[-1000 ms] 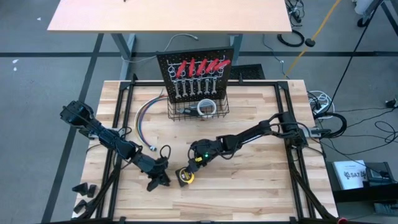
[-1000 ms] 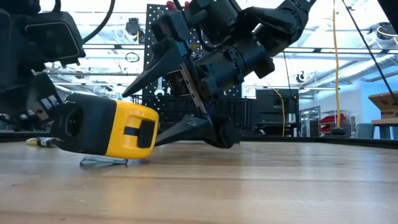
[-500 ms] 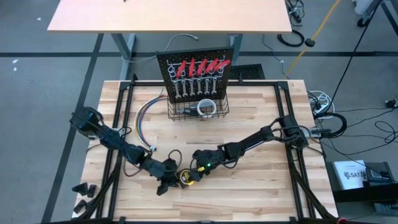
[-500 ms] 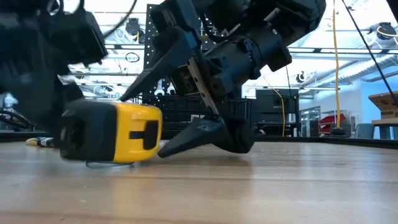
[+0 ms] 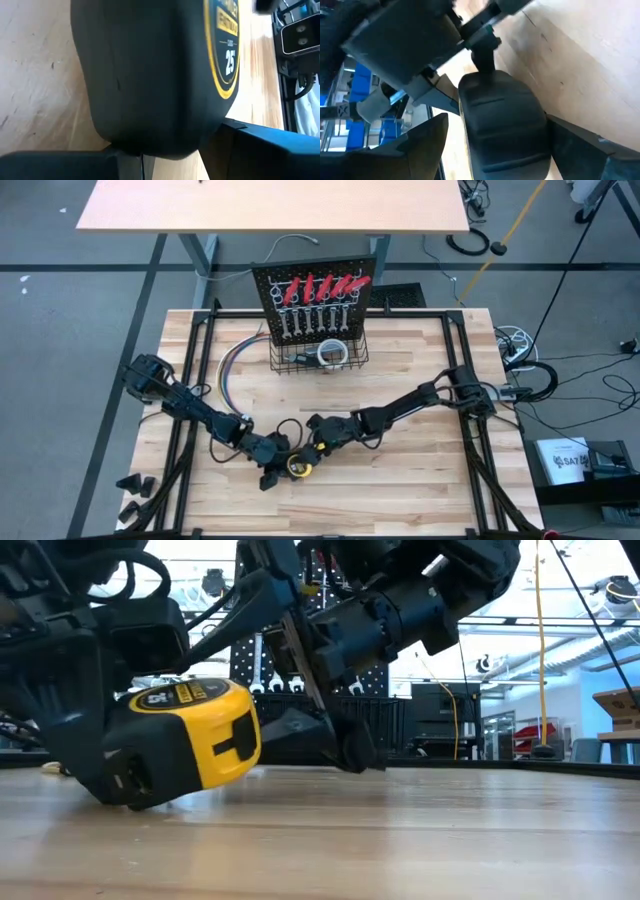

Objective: Hang tools onto peg board
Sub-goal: Hang the measuring tape on the peg board

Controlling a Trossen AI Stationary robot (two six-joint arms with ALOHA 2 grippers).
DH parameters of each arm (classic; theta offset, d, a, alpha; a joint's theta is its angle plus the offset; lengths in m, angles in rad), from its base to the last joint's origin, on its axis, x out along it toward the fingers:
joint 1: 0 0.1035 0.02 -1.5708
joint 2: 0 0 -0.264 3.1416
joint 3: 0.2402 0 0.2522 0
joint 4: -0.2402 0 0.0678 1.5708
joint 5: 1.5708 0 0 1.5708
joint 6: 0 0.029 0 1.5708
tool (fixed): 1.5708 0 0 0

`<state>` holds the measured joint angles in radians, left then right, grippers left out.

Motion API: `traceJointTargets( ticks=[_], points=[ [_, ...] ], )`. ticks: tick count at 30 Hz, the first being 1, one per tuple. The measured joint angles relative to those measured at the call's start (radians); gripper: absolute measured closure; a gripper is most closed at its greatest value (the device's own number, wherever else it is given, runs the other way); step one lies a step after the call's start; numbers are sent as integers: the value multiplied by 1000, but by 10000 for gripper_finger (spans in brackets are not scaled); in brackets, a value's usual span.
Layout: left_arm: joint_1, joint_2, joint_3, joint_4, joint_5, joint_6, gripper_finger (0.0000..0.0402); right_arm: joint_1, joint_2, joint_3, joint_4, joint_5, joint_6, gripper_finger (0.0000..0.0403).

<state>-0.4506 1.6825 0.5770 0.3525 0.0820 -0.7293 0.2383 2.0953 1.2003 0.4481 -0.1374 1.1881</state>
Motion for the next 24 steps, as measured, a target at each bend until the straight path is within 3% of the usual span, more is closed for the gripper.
traceJointTargets(
  ticks=[13, 19, 24],
  points=[
    [18, 1, 0, 20, -20, 5, 274, 41, 36, 20, -59, 69, -101, 92],
    [28, 1, -1, 15, 2, -11, 274, 43, 37, 20, -45, 71, -132, 151],
    [28, 0, -1, 16, 9, -14, 274, 43, 37, 20, -39, 61, -144, 152]
  ],
)
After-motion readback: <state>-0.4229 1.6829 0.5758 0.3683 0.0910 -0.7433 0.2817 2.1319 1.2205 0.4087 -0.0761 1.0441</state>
